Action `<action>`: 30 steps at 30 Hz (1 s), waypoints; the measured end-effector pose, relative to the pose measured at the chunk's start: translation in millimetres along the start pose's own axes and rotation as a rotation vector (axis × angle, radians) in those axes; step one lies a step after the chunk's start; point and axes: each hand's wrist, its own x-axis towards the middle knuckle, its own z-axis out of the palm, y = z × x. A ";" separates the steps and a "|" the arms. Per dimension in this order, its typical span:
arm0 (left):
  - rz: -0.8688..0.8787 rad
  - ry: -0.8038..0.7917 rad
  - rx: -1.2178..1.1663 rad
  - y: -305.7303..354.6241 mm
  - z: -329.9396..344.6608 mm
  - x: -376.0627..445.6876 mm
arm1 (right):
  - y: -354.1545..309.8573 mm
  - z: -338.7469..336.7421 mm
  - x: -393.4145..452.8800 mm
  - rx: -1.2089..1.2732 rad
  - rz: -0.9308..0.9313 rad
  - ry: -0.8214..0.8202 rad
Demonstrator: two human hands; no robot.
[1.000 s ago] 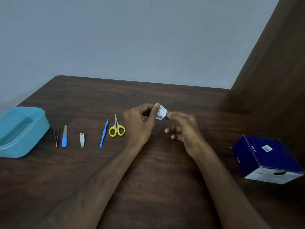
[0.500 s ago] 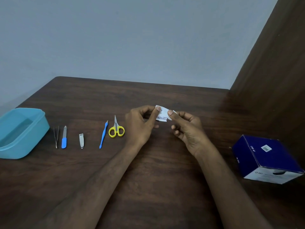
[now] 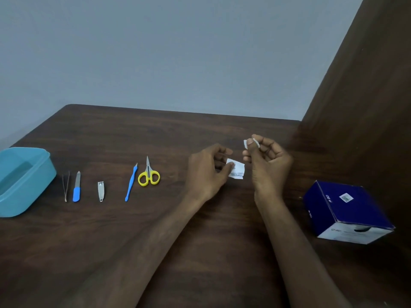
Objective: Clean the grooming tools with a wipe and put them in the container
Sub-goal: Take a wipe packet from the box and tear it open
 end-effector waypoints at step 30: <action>0.273 -0.183 0.694 12.1 37.4 21.5 | 9.4 -9.0 7.6 -0.099 0.008 0.109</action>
